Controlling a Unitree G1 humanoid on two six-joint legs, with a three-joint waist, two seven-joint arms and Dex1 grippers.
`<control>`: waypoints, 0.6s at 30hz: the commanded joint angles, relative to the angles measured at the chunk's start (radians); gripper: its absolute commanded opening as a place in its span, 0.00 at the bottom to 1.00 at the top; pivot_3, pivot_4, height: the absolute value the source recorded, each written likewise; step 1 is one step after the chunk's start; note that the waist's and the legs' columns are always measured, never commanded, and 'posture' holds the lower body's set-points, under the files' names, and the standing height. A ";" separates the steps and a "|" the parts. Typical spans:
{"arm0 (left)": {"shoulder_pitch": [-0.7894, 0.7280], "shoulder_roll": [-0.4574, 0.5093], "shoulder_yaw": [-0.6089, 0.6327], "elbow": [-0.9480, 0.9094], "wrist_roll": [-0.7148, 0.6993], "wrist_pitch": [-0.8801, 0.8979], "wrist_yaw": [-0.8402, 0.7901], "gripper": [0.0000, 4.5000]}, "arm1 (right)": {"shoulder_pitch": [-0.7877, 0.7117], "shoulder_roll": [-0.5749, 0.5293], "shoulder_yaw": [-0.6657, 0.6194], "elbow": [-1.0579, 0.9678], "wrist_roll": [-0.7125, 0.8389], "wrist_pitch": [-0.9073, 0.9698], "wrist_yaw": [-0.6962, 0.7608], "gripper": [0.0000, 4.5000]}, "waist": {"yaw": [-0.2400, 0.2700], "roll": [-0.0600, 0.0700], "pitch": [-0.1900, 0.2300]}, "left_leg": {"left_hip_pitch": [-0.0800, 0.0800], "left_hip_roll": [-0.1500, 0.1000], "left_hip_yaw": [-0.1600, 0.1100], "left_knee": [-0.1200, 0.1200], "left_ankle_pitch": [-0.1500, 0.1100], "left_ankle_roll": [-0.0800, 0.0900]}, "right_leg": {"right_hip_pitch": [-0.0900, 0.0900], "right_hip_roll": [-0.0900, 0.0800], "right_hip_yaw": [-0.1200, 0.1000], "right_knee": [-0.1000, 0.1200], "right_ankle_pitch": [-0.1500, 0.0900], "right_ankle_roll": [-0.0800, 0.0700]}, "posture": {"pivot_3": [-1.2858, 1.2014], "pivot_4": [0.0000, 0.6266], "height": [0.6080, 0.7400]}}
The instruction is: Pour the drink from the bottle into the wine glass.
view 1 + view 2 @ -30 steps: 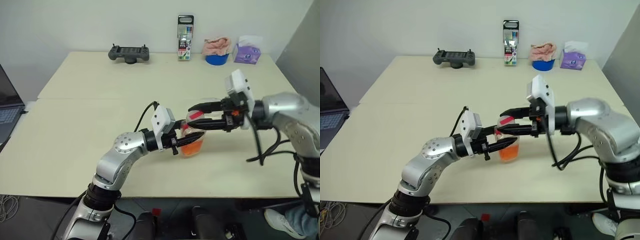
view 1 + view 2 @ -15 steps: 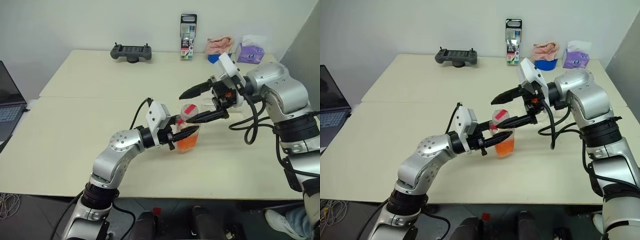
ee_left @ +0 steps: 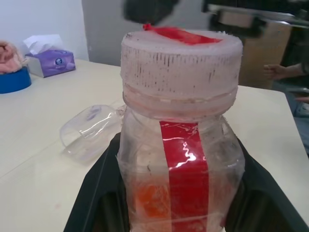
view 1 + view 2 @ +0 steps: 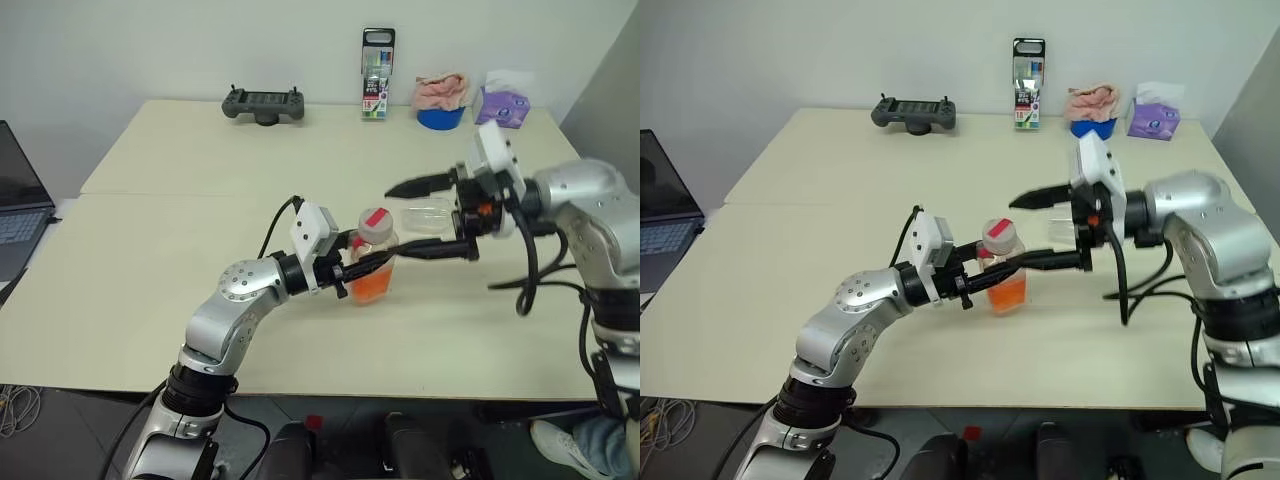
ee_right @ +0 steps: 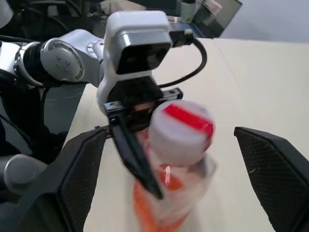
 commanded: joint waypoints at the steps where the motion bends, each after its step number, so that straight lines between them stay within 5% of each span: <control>1: -0.028 -0.007 0.012 -0.019 -0.007 -0.033 -0.010 0.40 | 0.033 0.023 -0.108 -0.183 0.046 0.121 -0.217 1.00 | -0.002 0.000 0.000 | 0.001 0.000 0.000 0.000 0.000 0.000 | 0.000 0.000 0.000 0.000 0.000 0.000 | 0.52 0.24 1.00; 10: -0.056 -0.016 0.005 0.040 0.002 -0.067 -0.045 0.40 | 0.139 0.253 -0.186 -0.536 0.073 0.503 -0.804 1.00 | -0.001 0.000 0.000 | 0.001 0.000 -0.002 0.000 0.001 0.000 | 0.001 0.003 -0.001 0.002 0.000 0.000 | 0.52 0.24 1.00; 18: -0.064 -0.022 -0.004 0.066 0.010 -0.080 -0.067 0.40 | 0.156 0.454 -0.161 -0.637 0.049 0.640 -1.048 1.00 | -0.003 0.000 0.000 | 0.001 0.000 -0.002 0.000 0.001 0.000 | 0.000 0.003 -0.001 0.002 0.000 0.000 | 0.52 0.24 1.00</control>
